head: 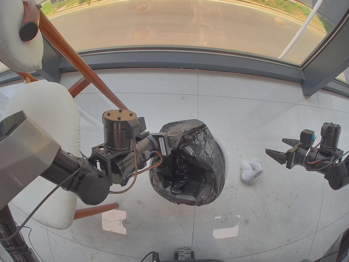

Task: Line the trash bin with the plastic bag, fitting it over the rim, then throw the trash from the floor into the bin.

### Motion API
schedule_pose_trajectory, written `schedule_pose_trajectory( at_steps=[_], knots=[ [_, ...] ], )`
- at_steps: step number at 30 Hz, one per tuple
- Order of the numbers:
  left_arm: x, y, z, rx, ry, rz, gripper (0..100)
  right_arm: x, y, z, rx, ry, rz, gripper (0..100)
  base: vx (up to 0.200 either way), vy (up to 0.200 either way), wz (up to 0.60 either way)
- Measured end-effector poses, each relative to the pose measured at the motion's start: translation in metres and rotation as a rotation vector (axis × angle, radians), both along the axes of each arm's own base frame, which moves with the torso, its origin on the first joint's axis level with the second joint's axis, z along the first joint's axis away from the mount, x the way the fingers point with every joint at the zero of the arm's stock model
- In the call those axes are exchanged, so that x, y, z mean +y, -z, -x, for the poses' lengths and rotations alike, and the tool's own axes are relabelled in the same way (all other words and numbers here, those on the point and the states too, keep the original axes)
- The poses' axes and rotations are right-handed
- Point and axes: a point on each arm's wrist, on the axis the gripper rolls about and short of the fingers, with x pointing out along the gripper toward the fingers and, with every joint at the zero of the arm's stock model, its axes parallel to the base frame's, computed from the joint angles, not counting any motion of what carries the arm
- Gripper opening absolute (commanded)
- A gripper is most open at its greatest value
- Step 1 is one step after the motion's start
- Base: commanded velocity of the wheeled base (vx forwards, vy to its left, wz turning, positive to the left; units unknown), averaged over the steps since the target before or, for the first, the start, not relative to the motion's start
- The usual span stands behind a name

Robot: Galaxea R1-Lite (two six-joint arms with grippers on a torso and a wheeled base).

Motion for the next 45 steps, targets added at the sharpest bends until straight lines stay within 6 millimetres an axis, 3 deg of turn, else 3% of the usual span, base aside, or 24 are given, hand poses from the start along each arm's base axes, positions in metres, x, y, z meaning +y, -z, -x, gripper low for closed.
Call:
schedule_pose_trajectory(
  at_steps=[6,15,22,29,36,41,42,45],
  knots=[
    [0.004,-0.015,0.021,-0.078,0.067,0.068,100,-0.003,0.029,-0.019,0.110,0.129,-0.030,100,-0.033,0.000,0.00],
    [0.008,-0.014,0.035,-0.070,0.108,0.098,100,0.000,0.056,-0.048,0.168,0.208,-0.055,100,-0.200,0.000,0.00],
    [0.011,-0.016,0.038,-0.079,0.108,0.102,100,0.000,0.080,-0.075,0.157,0.235,-0.048,100,-0.143,0.000,0.00],
    [0.011,-0.035,0.037,-0.217,0.096,0.172,100,0.002,0.105,-0.111,0.099,0.256,-0.044,100,0.000,0.000,0.00],
    [0.011,-0.033,0.037,-0.259,0.097,0.136,100,0.006,0.124,-0.152,0.025,0.273,-0.041,100,0.000,0.000,0.00],
    [0.012,-0.032,0.038,-0.268,0.096,0.115,100,0.010,0.143,-0.169,0.029,0.276,-0.036,100,0.000,0.000,0.00],
    [0.012,-0.032,0.038,-0.269,0.095,0.114,100,0.010,0.146,-0.172,0.030,0.277,-0.035,0,0.000,0.000,0.00],
    [0.013,-0.033,0.038,-0.274,0.092,0.111,100,0.010,0.155,-0.182,0.024,0.282,-0.033,0,0.000,0.000,0.00]
  ],
)
